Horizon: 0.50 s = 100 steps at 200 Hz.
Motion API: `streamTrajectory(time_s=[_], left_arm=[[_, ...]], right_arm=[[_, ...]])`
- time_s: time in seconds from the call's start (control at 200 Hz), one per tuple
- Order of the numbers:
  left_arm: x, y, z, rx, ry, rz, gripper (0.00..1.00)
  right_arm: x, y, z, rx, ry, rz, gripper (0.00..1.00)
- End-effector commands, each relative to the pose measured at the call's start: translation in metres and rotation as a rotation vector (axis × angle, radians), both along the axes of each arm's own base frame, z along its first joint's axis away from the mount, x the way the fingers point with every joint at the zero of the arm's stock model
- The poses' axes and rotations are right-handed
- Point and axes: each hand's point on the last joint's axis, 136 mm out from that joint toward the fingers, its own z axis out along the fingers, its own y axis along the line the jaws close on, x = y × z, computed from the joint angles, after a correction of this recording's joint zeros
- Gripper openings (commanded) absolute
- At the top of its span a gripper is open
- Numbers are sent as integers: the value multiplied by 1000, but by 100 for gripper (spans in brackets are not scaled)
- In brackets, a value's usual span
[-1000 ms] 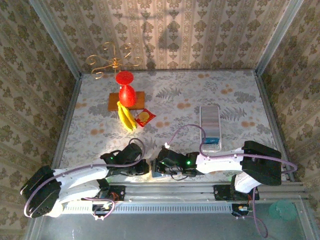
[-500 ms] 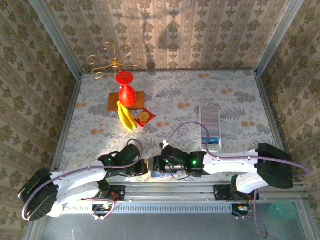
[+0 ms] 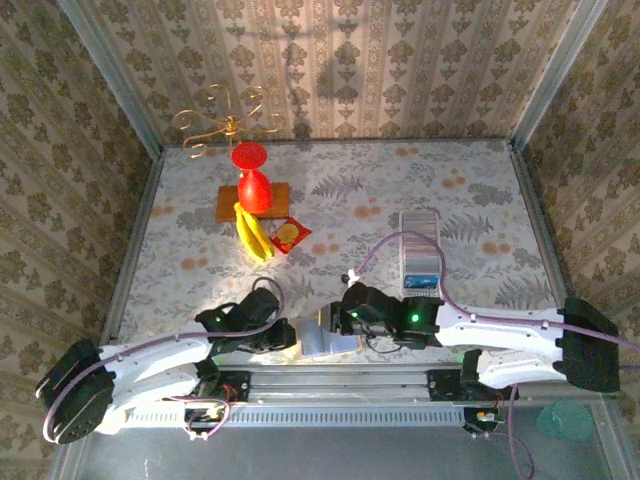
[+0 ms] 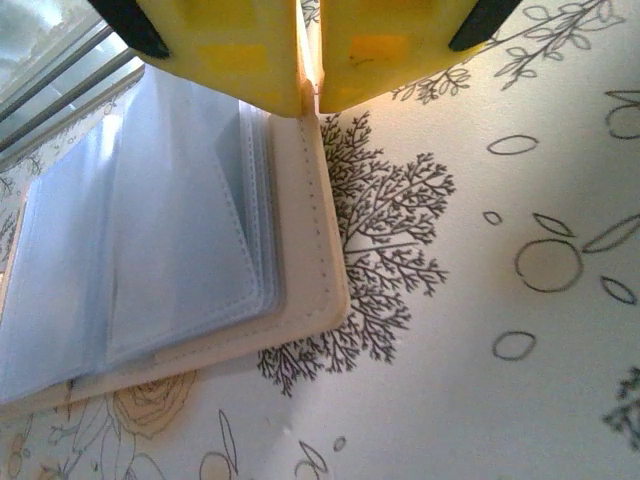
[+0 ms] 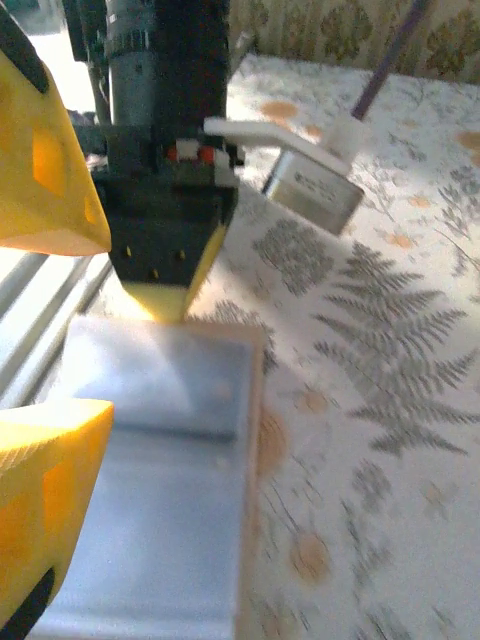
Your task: Put the credit cards into the card holder
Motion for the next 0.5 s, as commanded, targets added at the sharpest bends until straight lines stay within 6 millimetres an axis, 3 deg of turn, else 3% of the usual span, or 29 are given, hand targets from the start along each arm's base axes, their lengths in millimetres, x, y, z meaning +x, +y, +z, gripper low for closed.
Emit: streamTrajectory(time_s=[0.0, 0.14, 0.26, 0.415, 0.495], left_arm=[[1, 8, -4, 25, 1, 31, 14], [3, 13, -2, 38, -16, 42, 16], [9, 16, 3, 53, -37, 54, 20], [19, 24, 11, 93, -53, 64, 25], [24, 25, 17, 100, -66, 59, 30]], right_arm=[[15, -29, 15, -174, -211, 118, 43], [22, -54, 48, -337, -479, 344, 44], [33, -91, 59, -484, -609, 473, 45], [47, -154, 50, -646, -590, 557, 50], [51, -180, 39, -765, -600, 635, 69]])
